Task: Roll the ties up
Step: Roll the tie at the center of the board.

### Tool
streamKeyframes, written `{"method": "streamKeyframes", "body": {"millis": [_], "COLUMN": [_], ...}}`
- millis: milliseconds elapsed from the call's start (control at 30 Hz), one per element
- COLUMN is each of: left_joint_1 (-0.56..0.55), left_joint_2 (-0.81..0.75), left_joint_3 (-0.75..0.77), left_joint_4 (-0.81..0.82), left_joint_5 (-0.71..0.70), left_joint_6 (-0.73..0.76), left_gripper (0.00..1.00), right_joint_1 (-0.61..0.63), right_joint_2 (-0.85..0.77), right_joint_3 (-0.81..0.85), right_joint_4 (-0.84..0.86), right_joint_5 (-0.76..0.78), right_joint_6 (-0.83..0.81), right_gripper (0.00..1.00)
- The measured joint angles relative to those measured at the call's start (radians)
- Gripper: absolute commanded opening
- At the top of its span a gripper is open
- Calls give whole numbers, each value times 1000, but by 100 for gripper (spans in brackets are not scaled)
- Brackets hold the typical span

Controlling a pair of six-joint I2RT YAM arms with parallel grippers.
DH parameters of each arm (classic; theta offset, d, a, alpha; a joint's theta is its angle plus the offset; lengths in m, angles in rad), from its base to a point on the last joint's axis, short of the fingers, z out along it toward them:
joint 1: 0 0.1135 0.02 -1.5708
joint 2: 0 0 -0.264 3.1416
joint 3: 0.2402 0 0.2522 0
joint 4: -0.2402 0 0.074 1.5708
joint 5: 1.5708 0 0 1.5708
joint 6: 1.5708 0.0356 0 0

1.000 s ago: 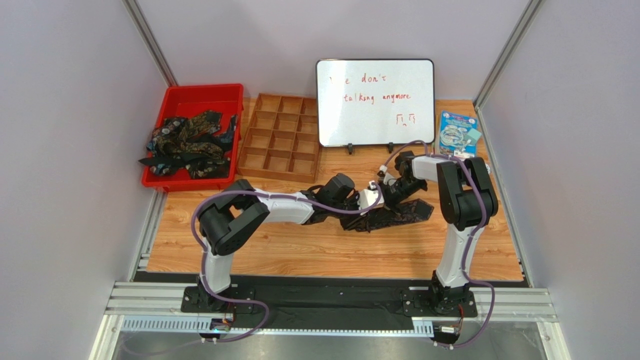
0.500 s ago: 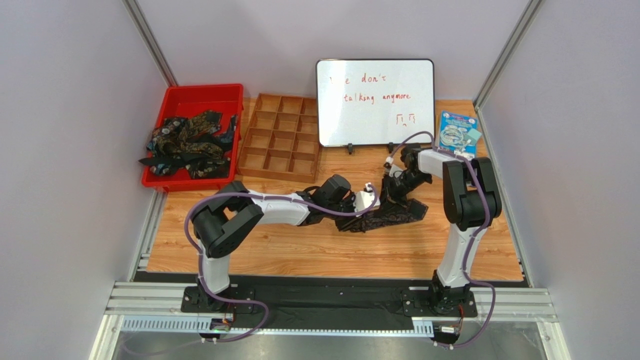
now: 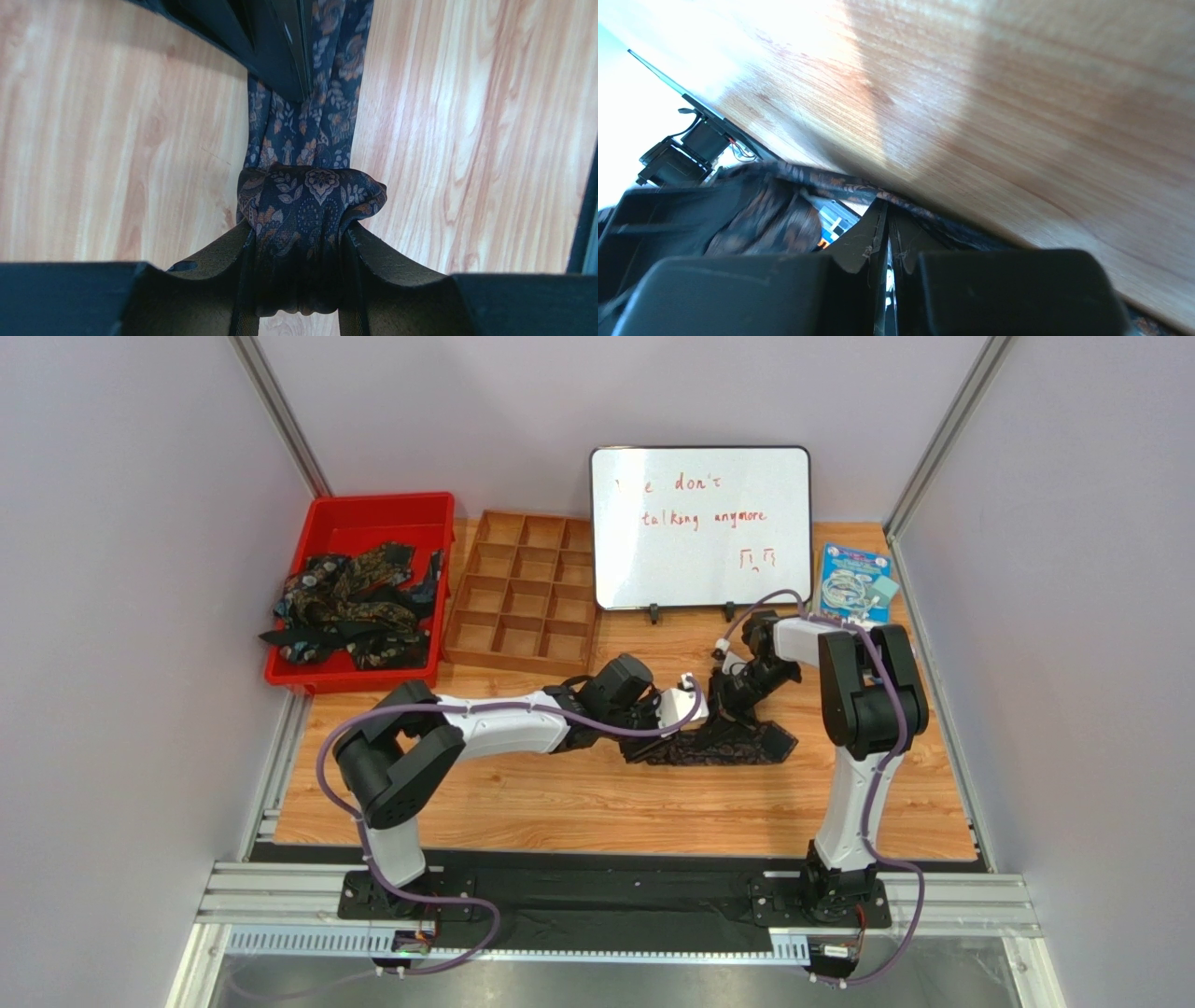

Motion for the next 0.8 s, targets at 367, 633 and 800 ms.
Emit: {"method": "streamKeyframes", "body": {"millis": [367,633,800], "left_joint_1": [0,0,0], "left_joint_2": [89,89,89], "left_joint_3": [46,46,46], "left_joint_4": [-58,-60,-60], "left_joint_5": [-26,-22,-14], "left_joint_6": [24,40,51], "left_gripper": [26,29,29], "right_joint_1": [3,53,99], "right_joint_2": [-53,-116,-111], "right_joint_3": [-40,-47,-49], "right_joint_4": [0,36,72], "right_joint_5": [-73,-183,-195], "right_joint_6": [18,74,92], "right_gripper": [39,43,35]}}
